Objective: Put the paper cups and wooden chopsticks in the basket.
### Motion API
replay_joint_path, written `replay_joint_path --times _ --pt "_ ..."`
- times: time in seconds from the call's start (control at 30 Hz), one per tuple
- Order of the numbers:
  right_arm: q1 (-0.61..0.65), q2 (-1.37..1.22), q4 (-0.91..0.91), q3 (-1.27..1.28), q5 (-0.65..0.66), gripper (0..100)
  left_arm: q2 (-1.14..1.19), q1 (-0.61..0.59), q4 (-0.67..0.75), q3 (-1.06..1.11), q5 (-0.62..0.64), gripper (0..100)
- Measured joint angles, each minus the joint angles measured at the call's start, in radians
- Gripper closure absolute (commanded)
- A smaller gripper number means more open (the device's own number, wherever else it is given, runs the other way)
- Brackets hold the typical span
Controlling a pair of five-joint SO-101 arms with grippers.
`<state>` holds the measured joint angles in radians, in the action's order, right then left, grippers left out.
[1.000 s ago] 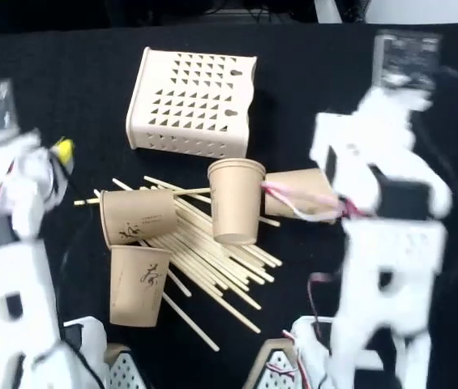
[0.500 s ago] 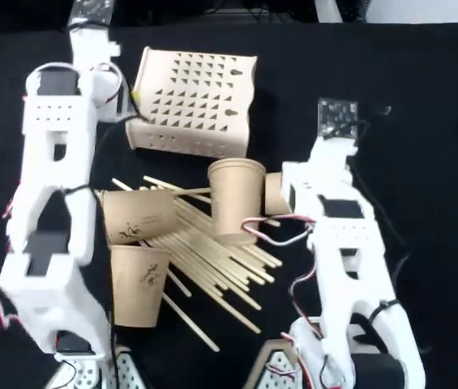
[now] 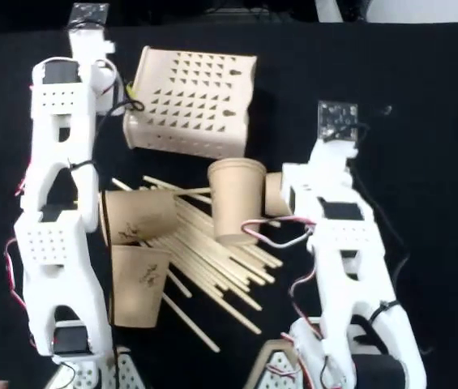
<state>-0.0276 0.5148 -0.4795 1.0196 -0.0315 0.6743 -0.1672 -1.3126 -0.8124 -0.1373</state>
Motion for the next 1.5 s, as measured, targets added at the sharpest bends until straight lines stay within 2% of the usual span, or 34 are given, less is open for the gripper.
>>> replay_joint_path --times 0.23,0.63,0.8,0.93,1.07,1.17,1.3,1.5 --pt "0.0 0.0 0.0 0.0 0.0 87.7 0.072 -0.118 0.003 -0.068 0.0 76" --pt "0.0 0.0 0.0 0.0 0.0 87.7 0.15 -0.31 0.026 -0.035 0.0 76" --pt "-0.002 0.0 0.0 0.0 0.0 87.7 0.109 -0.37 -0.054 -0.106 0.0 76" --pt "0.002 0.0 0.0 0.0 0.0 87.7 0.034 -0.37 -0.198 -0.262 0.041 75" --pt "0.005 0.0 0.0 0.0 0.0 87.7 -0.028 -0.364 -0.327 -0.457 0.183 68" --pt "0.005 0.0 0.0 0.0 0.0 87.7 -0.046 -0.325 -0.405 -0.549 0.307 68" --pt "0.005 0.0 0.0 0.003 0.0 87.7 -0.054 -0.258 -0.44 -0.565 0.423 68" --pt "0.005 0.0 0.0 0.003 0.0 87.7 -0.054 -0.166 -0.443 -0.565 0.446 68"
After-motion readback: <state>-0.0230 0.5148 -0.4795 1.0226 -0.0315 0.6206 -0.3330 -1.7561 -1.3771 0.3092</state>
